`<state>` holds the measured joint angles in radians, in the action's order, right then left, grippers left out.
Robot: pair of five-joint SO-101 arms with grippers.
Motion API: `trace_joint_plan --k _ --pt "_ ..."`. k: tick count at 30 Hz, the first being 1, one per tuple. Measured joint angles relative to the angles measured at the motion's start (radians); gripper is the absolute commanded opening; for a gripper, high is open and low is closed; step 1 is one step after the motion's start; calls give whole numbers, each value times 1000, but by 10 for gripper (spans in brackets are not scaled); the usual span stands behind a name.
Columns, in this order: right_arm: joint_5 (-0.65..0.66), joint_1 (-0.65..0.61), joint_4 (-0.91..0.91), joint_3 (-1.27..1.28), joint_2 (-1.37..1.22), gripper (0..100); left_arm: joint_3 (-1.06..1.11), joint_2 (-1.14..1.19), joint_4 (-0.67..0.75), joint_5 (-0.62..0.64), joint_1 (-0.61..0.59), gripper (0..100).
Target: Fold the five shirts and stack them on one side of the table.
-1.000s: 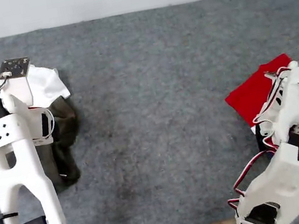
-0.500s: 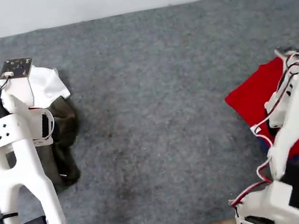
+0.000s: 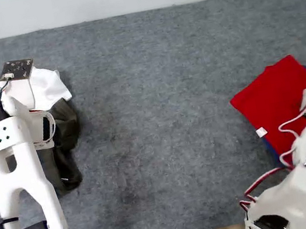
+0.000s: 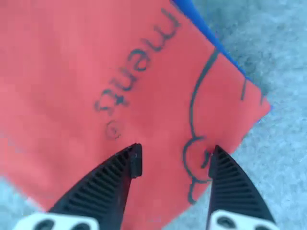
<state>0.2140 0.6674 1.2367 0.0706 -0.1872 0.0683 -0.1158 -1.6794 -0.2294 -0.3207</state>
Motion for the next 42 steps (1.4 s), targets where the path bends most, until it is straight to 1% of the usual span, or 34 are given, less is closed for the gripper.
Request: trace_joint_plan --k 6,10,14,19,23,24,27,31,34,39,42 --pt "-14 3 -80 0 -94 231 0 0 0 0 0 156" --pt "-18 3 -69 -2 -95 231 0 0 0 0 0 156" --pt "-18 3 75 -51 -38 231 0 0 0 0 0 156" --pt "-18 3 278 -167 157 232 0 0 0 0 0 158" --pt "-15 3 388 -193 302 232 0 0 0 0 0 158" --pt "6 3 411 -193 328 232 0 6 0 0 0 158" --pt "80 -12 476 -186 388 232 0 81 0 3 0 156" --pt "115 -34 503 -94 425 232 -6 226 0 51 0 156" --pt "126 -35 499 2 427 231 -107 282 -23 94 -31 156" --pt "126 -38 451 118 427 231 -382 292 -49 176 -163 158" --pt "126 -38 439 121 428 231 -456 292 -54 193 -233 159"
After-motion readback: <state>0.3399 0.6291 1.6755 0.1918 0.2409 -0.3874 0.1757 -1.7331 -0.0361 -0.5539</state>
